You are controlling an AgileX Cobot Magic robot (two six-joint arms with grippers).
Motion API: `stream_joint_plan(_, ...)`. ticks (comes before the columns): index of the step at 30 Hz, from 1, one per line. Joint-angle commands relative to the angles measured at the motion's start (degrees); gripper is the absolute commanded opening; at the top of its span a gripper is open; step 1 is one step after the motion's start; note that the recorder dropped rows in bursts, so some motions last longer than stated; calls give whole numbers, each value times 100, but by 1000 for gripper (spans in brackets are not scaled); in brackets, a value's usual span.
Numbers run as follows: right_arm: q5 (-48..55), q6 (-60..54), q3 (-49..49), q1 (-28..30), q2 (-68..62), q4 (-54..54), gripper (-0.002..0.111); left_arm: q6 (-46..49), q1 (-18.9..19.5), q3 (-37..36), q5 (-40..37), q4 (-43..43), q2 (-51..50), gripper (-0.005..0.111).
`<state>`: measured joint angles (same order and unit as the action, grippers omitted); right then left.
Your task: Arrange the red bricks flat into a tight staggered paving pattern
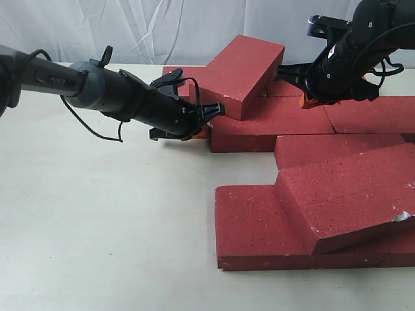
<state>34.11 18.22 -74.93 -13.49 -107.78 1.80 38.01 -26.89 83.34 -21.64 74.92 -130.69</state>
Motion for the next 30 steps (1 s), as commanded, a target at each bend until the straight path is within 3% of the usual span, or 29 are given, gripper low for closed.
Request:
stream_joint_plan(1, 9, -1, -25, 30, 53, -16, -1, 7, -125, 74, -225, 170, -59, 0)
stream_joint_plan(5, 95, -1, -25, 30, 53, -16, -1, -22, 71, 74, -408, -96, -59, 0)
stream_joint_plan(14, 623, -70, -25, 30, 125, -32, -1, -1080, 636, 74, -1285, -1284, -35, 0)
stream_joint_plan(19, 1021, -84, -25, 30, 224, -109, -1, -1385, 683, -154, -1358, -2027, 259, 0)
stream_joint_plan(30, 1873, -225, -25, -28, 751, -97, -1, -1398, 672, -1018, -1335, -2705, 1552, 0)
